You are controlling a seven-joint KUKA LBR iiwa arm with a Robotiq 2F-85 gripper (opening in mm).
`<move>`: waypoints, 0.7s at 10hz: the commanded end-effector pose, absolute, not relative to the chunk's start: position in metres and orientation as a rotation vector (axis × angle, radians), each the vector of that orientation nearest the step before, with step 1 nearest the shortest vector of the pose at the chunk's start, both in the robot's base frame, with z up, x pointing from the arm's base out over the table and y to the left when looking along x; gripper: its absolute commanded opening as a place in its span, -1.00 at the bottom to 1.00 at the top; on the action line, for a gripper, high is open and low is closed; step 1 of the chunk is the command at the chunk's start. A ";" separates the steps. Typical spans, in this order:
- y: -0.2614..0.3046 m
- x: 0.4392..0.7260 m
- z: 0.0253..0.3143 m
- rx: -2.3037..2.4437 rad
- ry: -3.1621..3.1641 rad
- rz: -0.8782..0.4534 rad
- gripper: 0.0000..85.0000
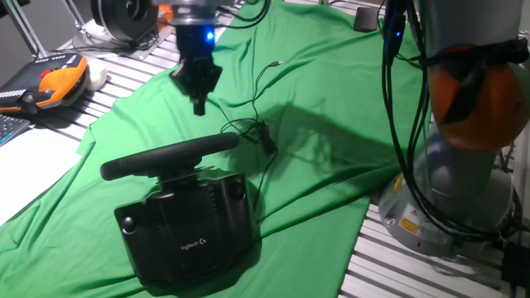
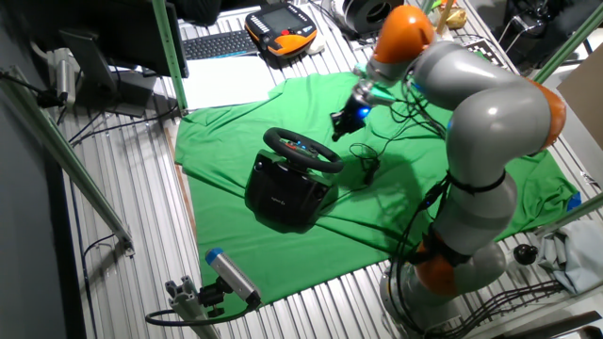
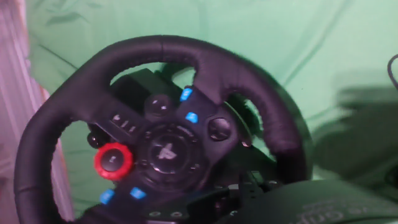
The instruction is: Rotate the steering wheel 90 degrees counterclockwise
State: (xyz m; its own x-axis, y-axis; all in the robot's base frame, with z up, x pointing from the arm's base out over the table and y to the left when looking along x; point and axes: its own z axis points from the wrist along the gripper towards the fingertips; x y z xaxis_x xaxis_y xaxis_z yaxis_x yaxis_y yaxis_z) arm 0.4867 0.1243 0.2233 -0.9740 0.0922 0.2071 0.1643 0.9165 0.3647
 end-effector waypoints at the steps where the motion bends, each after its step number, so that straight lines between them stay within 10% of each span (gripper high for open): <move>1: 0.137 0.487 0.223 -0.152 -2.920 -0.418 -1.00; 7: 0.137 0.487 0.223 0.104 -2.955 -0.423 -1.00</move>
State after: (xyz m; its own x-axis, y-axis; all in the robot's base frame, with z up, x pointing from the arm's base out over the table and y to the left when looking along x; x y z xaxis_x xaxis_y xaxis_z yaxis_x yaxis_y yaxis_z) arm 0.4868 0.1372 0.2235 -0.9861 -0.0908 0.1393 -0.0476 0.9568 0.2869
